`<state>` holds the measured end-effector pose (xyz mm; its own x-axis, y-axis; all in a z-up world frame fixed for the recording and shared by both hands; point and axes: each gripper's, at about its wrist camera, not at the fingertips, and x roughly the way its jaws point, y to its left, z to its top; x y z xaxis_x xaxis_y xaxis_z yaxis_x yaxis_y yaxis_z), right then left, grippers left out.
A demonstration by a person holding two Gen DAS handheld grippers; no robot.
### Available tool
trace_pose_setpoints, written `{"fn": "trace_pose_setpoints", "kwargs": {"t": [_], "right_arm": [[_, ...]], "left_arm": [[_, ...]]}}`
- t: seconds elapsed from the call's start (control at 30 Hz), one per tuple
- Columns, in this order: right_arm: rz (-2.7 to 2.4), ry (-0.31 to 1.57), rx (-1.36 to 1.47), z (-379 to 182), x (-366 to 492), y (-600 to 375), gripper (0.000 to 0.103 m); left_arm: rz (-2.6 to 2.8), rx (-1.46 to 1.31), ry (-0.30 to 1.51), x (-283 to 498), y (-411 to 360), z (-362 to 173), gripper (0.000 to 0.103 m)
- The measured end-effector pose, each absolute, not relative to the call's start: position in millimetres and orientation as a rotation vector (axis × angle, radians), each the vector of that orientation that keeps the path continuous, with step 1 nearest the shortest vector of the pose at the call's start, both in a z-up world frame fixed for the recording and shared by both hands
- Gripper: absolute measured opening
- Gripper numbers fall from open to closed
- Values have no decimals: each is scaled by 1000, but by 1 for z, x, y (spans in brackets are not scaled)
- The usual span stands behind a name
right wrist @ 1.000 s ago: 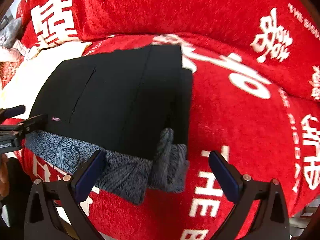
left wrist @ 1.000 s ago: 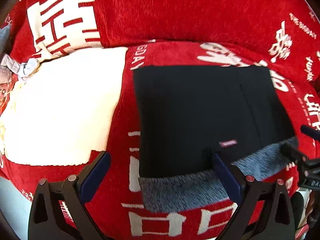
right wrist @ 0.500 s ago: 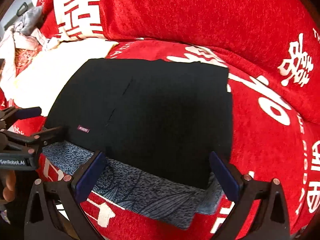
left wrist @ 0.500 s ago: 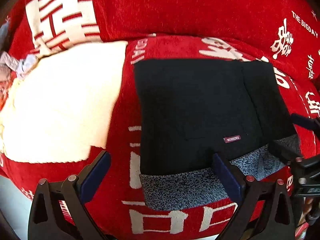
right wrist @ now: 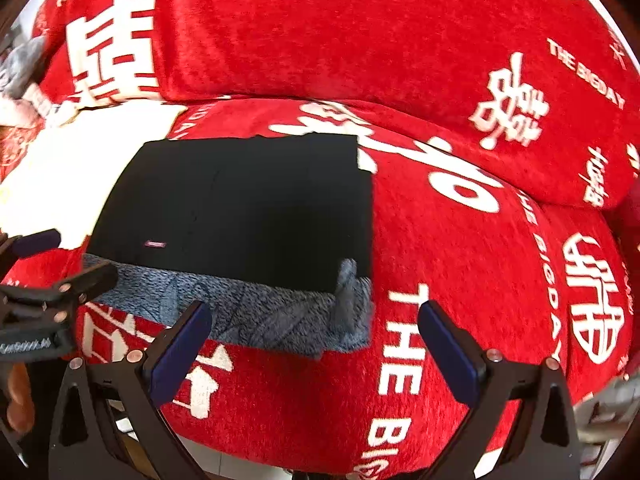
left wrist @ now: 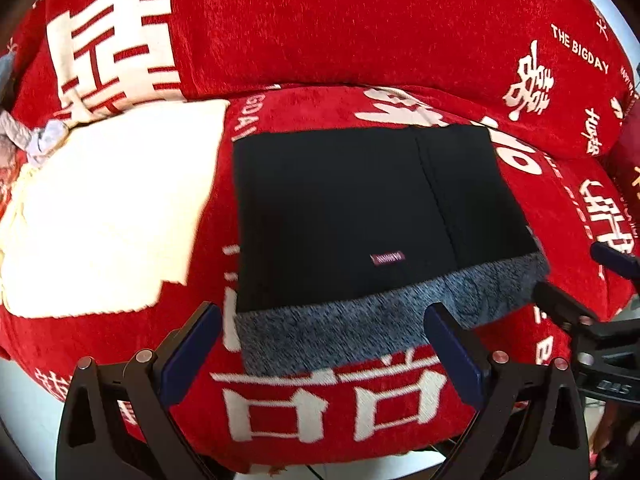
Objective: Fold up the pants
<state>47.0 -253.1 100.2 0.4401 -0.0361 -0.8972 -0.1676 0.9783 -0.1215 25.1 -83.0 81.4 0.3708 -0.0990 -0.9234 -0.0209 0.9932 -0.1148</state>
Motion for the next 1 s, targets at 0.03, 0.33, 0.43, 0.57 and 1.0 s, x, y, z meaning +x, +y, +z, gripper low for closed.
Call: {"fn": "trace_pose_setpoints", "kwargs": {"t": [0.03,0.33,0.43,0.57,1.0], "right_arm": [[72,1121,-209,97,47,-251,103],[76,1171,-180,81,43,-251,103],[72,1166,-176,83,43,-253,103],[75,1164,-164,85,43,-256,103],[80,1162,-172,85,44,-254,103]], "left_arm": [[-54,-121,1195,23,-84,81,101],[80,-35,1127,8,-94,85,101],[80,-62,1151,9,-93,84,101],[88,-29,1147,9,-96,84,101],[90,-44,1179,8,-94,79,101]]}}
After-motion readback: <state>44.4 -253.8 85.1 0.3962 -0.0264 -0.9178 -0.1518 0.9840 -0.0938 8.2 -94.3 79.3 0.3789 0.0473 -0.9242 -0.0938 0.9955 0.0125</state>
